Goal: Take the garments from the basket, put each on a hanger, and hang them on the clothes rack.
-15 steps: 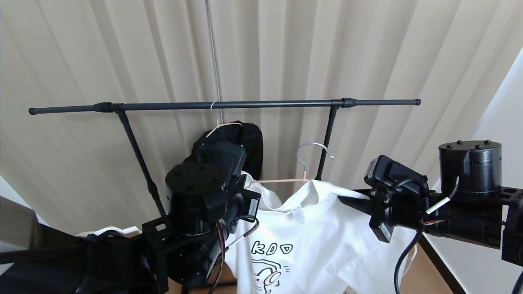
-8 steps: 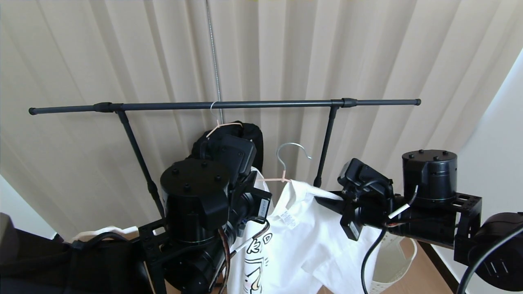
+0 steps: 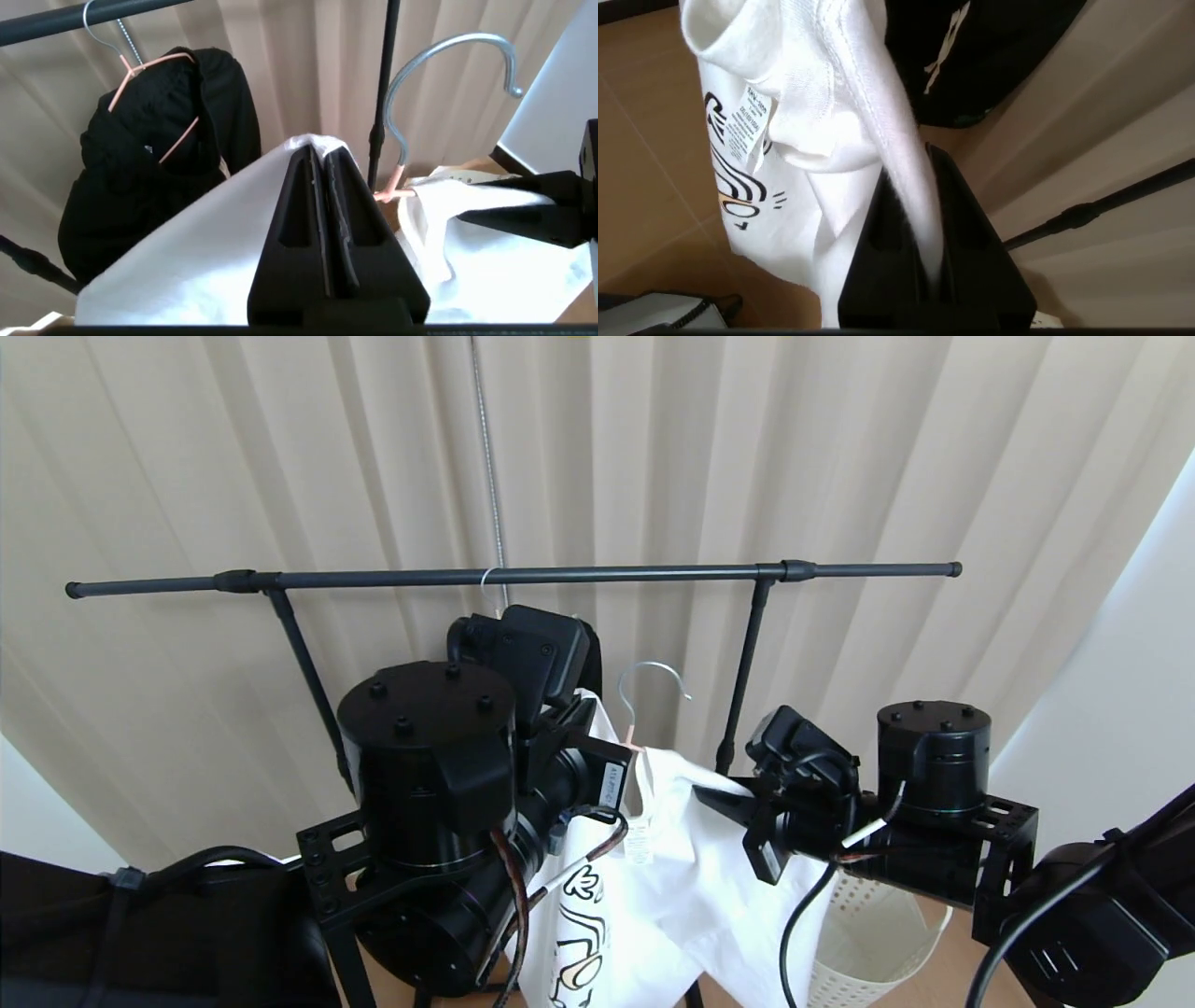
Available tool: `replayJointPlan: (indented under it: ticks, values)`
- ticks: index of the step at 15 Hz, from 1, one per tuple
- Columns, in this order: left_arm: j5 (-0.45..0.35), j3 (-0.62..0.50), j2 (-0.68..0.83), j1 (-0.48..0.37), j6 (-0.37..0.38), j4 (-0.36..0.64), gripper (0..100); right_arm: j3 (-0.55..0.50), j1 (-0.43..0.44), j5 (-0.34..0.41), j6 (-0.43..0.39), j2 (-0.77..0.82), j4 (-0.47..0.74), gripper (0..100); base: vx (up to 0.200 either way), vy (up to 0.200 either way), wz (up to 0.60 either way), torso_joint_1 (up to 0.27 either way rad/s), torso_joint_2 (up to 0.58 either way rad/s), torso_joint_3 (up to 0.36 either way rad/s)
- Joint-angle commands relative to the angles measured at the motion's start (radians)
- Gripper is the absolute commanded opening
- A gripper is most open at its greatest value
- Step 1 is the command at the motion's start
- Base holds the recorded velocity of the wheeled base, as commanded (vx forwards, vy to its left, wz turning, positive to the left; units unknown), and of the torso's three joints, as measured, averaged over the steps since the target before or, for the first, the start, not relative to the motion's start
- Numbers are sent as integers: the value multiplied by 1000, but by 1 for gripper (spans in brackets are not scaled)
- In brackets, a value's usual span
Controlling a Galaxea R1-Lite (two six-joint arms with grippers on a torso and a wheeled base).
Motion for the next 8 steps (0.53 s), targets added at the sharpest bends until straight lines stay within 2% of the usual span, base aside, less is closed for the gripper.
replayJointPlan:
  ticks: [1, 6, 8]
  values:
    - [0, -3, -3, 0, 0, -1, 0, 1, 0, 1, 22, 15, -20, 0, 0, 0, 0, 0, 0, 0]
    - [0, -1, 2, -2, 0, 1, 0, -4, 0, 1, 106, 2, -104, 0, 0, 0, 0, 0, 0, 0]
    - [0, -3, 0, -2, 0, 1, 0, -7, -1, 1, 112, 6, -116, 0, 0, 0, 0, 0, 0, 0]
